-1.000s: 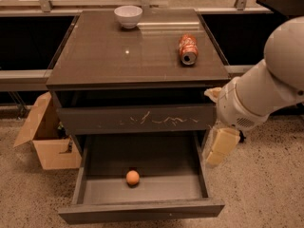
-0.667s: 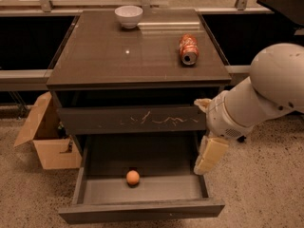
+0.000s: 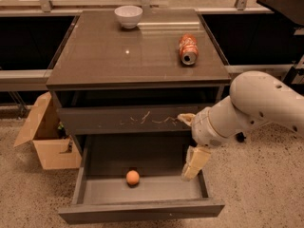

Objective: Pick orange from middle drawer and place on counter

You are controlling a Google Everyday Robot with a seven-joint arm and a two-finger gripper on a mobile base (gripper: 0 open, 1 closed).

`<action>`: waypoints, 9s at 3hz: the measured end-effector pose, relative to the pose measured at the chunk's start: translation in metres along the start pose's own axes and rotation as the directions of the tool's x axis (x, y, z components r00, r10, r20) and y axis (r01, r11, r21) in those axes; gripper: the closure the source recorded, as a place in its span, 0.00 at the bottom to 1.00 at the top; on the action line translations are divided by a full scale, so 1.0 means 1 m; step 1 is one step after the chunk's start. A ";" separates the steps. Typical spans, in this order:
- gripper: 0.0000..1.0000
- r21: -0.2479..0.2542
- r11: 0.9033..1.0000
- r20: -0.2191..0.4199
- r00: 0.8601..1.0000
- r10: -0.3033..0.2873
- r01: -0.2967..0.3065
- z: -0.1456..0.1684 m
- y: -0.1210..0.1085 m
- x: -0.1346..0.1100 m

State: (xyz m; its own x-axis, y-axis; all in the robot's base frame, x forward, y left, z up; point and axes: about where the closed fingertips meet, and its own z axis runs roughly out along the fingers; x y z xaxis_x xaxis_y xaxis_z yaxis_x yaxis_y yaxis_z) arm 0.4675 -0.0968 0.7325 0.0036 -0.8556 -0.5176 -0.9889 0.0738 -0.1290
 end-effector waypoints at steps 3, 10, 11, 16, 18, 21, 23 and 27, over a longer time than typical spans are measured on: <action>0.00 -0.026 0.999 -0.005 1.000 -0.028 0.028 0.072 -0.005 0.021; 0.00 -0.108 0.994 0.151 0.988 -0.018 0.035 0.297 -0.036 0.061; 0.00 -0.105 0.994 0.182 0.983 -0.014 0.034 0.316 -0.044 0.066; 0.14 -0.107 0.989 0.337 0.939 -0.064 0.105 0.396 -0.062 0.058; 0.76 -0.125 0.979 0.412 0.906 -0.093 0.158 0.409 -0.055 0.031; 1.00 0.068 0.964 0.552 0.795 -0.251 0.257 0.300 -0.025 0.005; 1.00 0.147 0.957 0.572 0.768 -0.289 0.250 0.246 -0.018 0.015; 1.00 0.195 0.841 0.405 0.740 -0.538 0.505 0.068 -0.061 -0.082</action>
Offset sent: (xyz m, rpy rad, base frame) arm 0.0189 0.0200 -0.0856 -0.0119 -0.0020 0.0560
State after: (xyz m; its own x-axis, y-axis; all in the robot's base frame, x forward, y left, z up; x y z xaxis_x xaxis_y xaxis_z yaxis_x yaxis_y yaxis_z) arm 0.5374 0.0041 0.7250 0.5947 -0.4650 -0.6558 -0.8008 -0.2700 -0.5347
